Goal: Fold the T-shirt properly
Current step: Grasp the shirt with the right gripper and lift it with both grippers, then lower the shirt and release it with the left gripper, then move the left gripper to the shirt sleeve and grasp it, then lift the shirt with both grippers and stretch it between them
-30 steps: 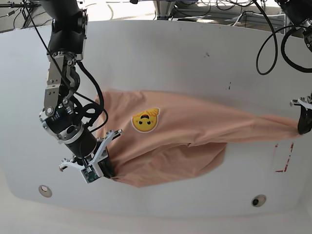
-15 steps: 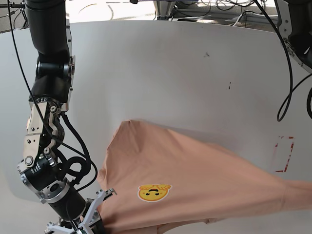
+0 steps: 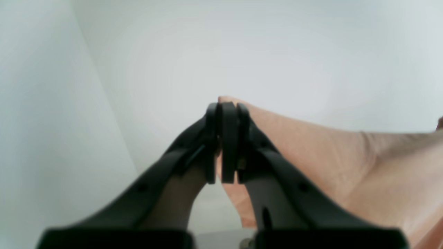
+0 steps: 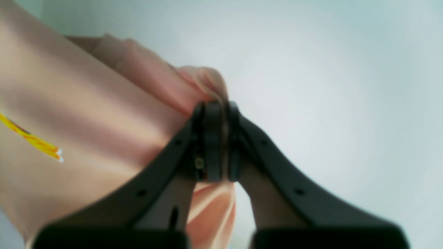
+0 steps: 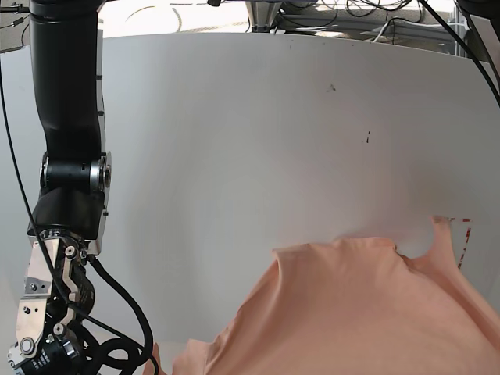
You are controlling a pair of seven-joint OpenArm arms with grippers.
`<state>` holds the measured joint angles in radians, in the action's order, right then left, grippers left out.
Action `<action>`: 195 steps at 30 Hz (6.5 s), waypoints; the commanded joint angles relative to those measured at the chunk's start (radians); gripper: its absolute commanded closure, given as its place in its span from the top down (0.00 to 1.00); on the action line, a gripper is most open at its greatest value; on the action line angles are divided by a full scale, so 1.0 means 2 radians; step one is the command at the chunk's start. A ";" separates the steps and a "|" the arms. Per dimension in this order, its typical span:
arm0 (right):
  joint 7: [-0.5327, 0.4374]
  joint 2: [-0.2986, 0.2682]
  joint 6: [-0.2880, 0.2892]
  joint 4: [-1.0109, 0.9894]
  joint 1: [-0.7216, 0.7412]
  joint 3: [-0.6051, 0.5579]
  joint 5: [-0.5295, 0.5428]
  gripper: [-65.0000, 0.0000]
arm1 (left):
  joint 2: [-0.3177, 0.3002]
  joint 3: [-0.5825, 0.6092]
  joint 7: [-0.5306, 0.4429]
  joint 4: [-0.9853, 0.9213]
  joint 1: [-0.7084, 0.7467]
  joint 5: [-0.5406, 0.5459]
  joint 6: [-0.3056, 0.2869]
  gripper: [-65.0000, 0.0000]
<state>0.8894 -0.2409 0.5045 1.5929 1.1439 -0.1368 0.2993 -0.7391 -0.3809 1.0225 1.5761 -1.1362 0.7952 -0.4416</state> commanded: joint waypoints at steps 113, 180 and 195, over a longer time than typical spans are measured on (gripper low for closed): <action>-0.052 -0.013 -0.006 0.147 -0.483 0.187 0.000 0.00 | 0.210 -0.091 0.008 0.072 0.653 0.088 0.004 0.67; -0.048 -0.001 -0.006 0.157 -0.483 0.198 -0.002 0.00 | 0.201 -0.001 -0.050 -0.237 0.437 -0.015 0.003 0.00; -0.024 -0.033 -0.007 0.118 -0.410 0.220 -0.002 0.00 | 0.120 -0.049 -0.031 0.030 0.471 -0.008 0.003 0.00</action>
<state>0.8703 -0.2832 0.4961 1.8423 0.2779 0.3004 0.2905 -0.4675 -0.4671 0.9817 1.5883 -0.1738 0.7628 -0.4347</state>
